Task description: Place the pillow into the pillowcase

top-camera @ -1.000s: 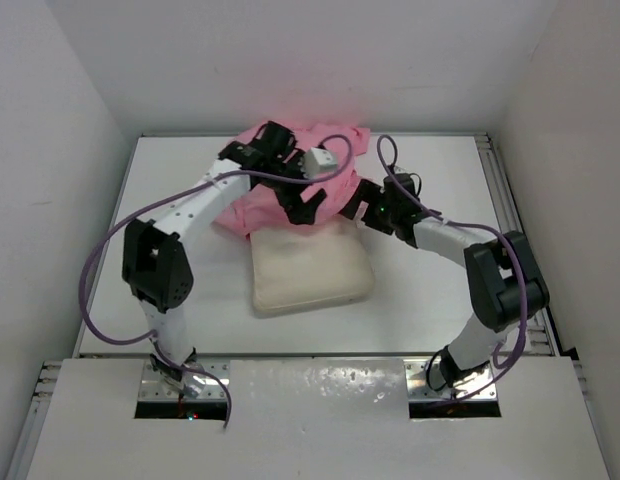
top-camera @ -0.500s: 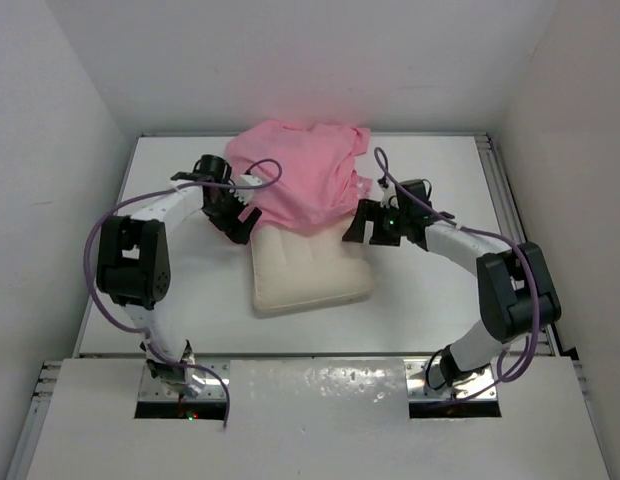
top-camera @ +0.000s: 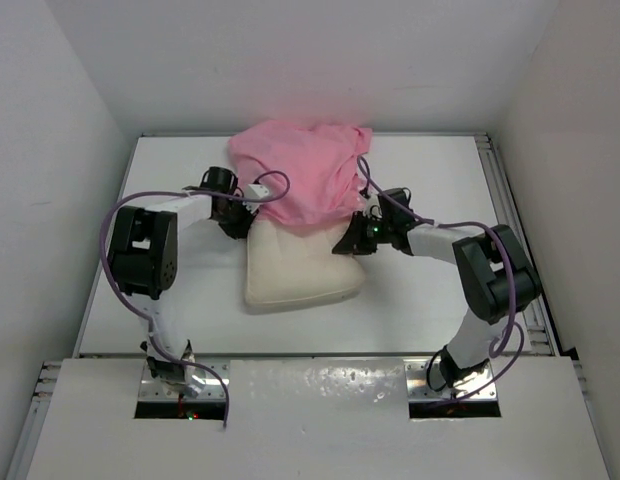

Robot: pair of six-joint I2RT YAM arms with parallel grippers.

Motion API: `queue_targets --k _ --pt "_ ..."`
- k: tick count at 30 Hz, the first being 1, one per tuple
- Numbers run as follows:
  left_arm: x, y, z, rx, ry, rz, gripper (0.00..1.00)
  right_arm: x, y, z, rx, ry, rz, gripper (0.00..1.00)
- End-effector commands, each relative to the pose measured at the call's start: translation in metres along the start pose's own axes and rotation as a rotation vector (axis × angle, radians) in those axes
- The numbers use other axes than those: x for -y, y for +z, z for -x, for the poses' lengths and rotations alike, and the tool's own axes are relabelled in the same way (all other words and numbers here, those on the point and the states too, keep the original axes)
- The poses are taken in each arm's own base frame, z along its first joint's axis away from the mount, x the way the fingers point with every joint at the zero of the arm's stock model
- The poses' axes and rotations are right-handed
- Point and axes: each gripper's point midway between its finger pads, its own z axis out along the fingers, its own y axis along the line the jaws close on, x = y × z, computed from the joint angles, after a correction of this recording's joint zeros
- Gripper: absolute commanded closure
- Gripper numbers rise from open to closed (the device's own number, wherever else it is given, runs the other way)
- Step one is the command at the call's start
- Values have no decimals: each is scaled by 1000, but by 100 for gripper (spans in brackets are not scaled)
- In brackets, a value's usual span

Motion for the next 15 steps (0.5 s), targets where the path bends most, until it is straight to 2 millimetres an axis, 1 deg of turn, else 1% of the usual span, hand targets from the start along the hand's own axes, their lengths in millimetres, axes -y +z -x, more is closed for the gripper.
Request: queue_targets --k 1,2,3,4,5,6,7,8,9,10,11,12,13,14,15 --pt "25 -6 43 112 54 -102 100 -48 7 20 22 -38 156 95" --pt "29 -12 48 123 41 -117 100 -68 2 34 58 -32 230 100" --pt "35 -27 54 135 39 -139 100 -77 -1 42 82 -28 263 100" --pt "42 -38 63 174 46 -177 100 -97 -9 64 143 -24 325 100" --pt "50 -49 64 172 38 -202 100 -111 -19 79 193 -34 362 100" --pt "50 -73 81 225 65 -186 100 -121 -27 94 242 -31 390 100" --pt "57 -86 90 258 89 -208 100 -139 -43 120 331 -20 441 100" --pt "62 -99 97 281 109 -217 100 -147 -54 137 396 -18 461 100" --pt "68 -125 108 315 136 -219 100 -150 -71 163 507 26 456 100" --pt "75 -138 117 350 162 -243 100 -161 -88 185 601 16 481 100" --pt "85 -150 116 346 181 -274 100 -164 -101 200 670 28 479 100" --pt "91 -158 119 355 196 -298 100 -163 -118 222 786 60 456 100" --pt "94 -173 134 398 239 -313 100 -166 -133 239 851 88 455 100" --pt "104 -177 132 386 231 -350 100 -163 -148 256 944 132 430 100" --pt "106 -181 136 398 239 -360 100 -162 -155 263 985 147 416 100"
